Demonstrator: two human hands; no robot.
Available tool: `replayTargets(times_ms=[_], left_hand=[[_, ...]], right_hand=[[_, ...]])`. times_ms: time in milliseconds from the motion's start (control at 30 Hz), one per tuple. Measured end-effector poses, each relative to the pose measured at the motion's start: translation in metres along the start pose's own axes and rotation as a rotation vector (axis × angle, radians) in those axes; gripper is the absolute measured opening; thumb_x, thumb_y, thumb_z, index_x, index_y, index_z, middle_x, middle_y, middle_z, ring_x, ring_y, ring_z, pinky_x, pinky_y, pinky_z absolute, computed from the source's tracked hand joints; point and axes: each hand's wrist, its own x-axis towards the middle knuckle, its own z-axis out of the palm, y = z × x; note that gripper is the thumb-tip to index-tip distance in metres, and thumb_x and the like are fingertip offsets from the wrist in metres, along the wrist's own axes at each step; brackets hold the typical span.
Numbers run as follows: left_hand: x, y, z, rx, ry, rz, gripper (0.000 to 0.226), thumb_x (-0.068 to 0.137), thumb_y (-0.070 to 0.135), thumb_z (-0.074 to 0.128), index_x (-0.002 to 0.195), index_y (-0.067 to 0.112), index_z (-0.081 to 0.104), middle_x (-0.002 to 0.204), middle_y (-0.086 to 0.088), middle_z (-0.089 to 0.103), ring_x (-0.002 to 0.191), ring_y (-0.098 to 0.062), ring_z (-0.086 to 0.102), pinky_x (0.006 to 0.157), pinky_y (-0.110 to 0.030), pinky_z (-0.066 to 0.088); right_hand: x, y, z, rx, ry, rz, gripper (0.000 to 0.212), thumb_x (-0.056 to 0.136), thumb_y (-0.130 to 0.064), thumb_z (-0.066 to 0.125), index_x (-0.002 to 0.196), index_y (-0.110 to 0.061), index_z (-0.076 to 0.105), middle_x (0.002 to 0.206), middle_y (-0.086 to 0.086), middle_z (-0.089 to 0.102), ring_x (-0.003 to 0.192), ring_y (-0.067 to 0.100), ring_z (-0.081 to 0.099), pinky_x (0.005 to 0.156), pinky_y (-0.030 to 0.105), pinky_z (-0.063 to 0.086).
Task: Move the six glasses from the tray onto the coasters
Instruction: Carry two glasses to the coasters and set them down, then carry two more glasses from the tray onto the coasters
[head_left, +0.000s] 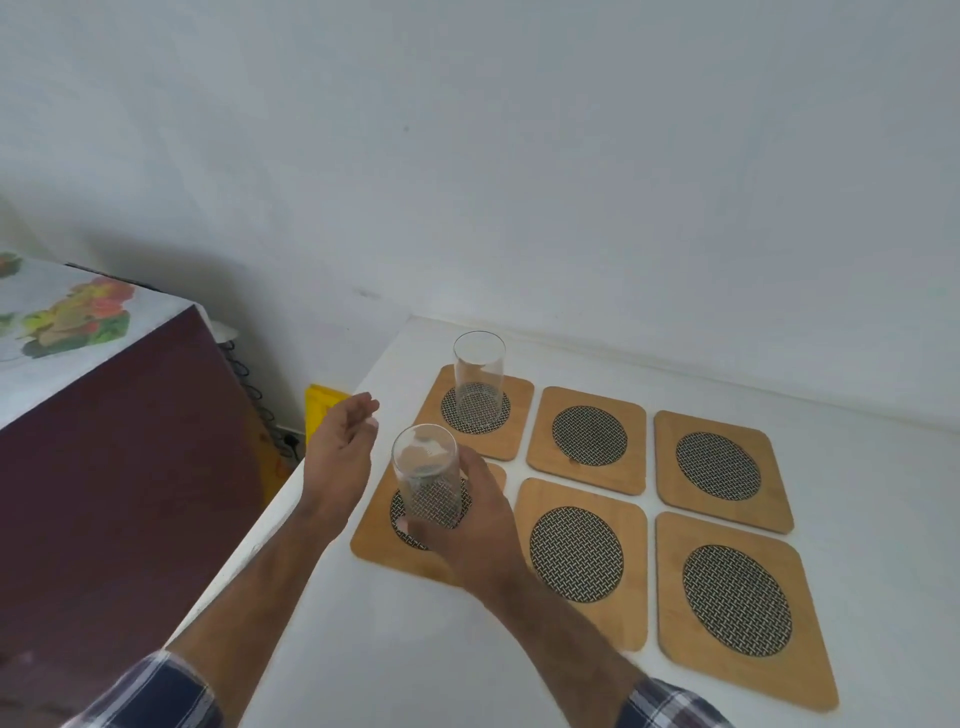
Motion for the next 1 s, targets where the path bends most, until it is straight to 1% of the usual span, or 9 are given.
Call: replayTargets(times_ms=[100, 167, 367, 467, 533, 633, 733, 867, 1000], left_hand=[[-0.033, -0.012, -0.012, 0.03, 0.05, 0.016, 0.032, 0.1, 0.01, 0.051, 0.128, 0.022, 0.061, 0.127, 0.006, 0.066, 0.12, -0.01, 0.059, 0.104, -0.029, 0.043], [-0.058, -0.02, -0.018, 0.042, 0.093, 0.012, 0.034, 0.101, 0.01, 0.05, 0.132, 0.02, 0.06, 0.131, 0.005, 0.064, 0.123, -0.011, 0.057, 0.105, -0.03, 0.042], [-0.132, -0.018, -0.014, 0.022, 0.36, 0.032, 0.03, 0.097, 0.019, 0.059, 0.127, 0.017, 0.059, 0.129, 0.0, 0.063, 0.118, -0.019, 0.06, 0.091, -0.028, 0.045], [-0.172, -0.007, 0.002, 0.023, 0.386, 0.087, 0.024, 0.094, 0.014, 0.063, 0.118, 0.016, 0.061, 0.12, 0.0, 0.063, 0.112, -0.022, 0.062, 0.091, -0.032, 0.046], [-0.198, -0.001, 0.017, 0.022, 0.325, 0.104, 0.023, 0.092, 0.011, 0.066, 0.113, 0.02, 0.061, 0.116, 0.001, 0.064, 0.109, -0.022, 0.062, 0.09, -0.033, 0.048], [-0.237, 0.005, 0.046, 0.021, 0.159, 0.118, 0.025, 0.088, 0.01, 0.07, 0.106, 0.026, 0.063, 0.11, 0.006, 0.067, 0.106, -0.018, 0.064, 0.082, -0.023, 0.044], [-0.27, 0.01, 0.076, 0.015, -0.036, 0.12, 0.027, 0.087, 0.011, 0.072, 0.105, 0.029, 0.064, 0.112, 0.013, 0.068, 0.109, -0.012, 0.063, 0.083, -0.02, 0.042], [-0.298, 0.023, 0.118, 0.013, -0.216, 0.127, 0.031, 0.086, 0.013, 0.074, 0.107, 0.033, 0.064, 0.114, 0.01, 0.069, 0.11, -0.01, 0.063, 0.083, -0.017, 0.043], [-0.322, 0.035, 0.163, 0.033, -0.42, 0.137, 0.035, 0.087, 0.01, 0.073, 0.11, 0.033, 0.06, 0.111, 0.009, 0.07, 0.107, -0.009, 0.065, 0.088, -0.019, 0.05]], right_hand=[[-0.017, 0.0, -0.012, 0.0, -0.005, 0.04, 0.101, 0.062, -0.049, 0.086, 0.147, -0.023, 0.037, 0.147, -0.01, 0.045, 0.136, 0.003, 0.038, 0.112, 0.029, 0.035], [-0.03, 0.001, -0.022, 0.016, 0.012, 0.062, 0.102, 0.064, -0.049, 0.085, 0.149, -0.022, 0.035, 0.152, -0.009, 0.04, 0.139, 0.004, 0.033, 0.116, 0.034, 0.029], [-0.078, 0.009, -0.067, 0.032, 0.167, 0.085, 0.078, 0.076, -0.035, 0.082, 0.144, -0.022, 0.043, 0.144, -0.011, 0.049, 0.134, 0.005, 0.041, 0.112, 0.029, 0.034], [-0.108, 0.017, -0.099, 0.023, 0.252, 0.098, 0.066, 0.081, -0.027, 0.079, 0.139, -0.023, 0.048, 0.138, -0.014, 0.053, 0.132, 0.004, 0.045, 0.112, 0.028, 0.035], [-0.129, 0.024, -0.124, 0.021, 0.313, 0.109, 0.057, 0.082, -0.023, 0.078, 0.133, -0.026, 0.053, 0.133, -0.017, 0.056, 0.128, 0.004, 0.049, 0.111, 0.029, 0.037], [-0.158, 0.033, -0.163, 0.003, 0.41, 0.139, 0.05, 0.083, -0.015, 0.077, 0.127, -0.024, 0.056, 0.127, -0.013, 0.06, 0.124, 0.008, 0.053, 0.108, 0.03, 0.04], [-0.186, 0.04, -0.203, -0.018, 0.501, 0.152, 0.043, 0.084, -0.014, 0.076, 0.123, -0.02, 0.059, 0.122, -0.015, 0.062, 0.12, 0.006, 0.056, 0.103, 0.024, 0.042], [-0.223, 0.042, -0.263, -0.079, 0.642, 0.144, 0.039, 0.084, -0.017, 0.075, 0.119, -0.027, 0.059, 0.119, -0.018, 0.063, 0.115, 0.0, 0.057, 0.097, 0.022, 0.043], [-0.261, 0.045, -0.326, -0.095, 0.791, 0.147, 0.038, 0.086, -0.018, 0.074, 0.12, -0.024, 0.06, 0.119, -0.017, 0.063, 0.112, -0.003, 0.058, 0.095, 0.019, 0.044]])
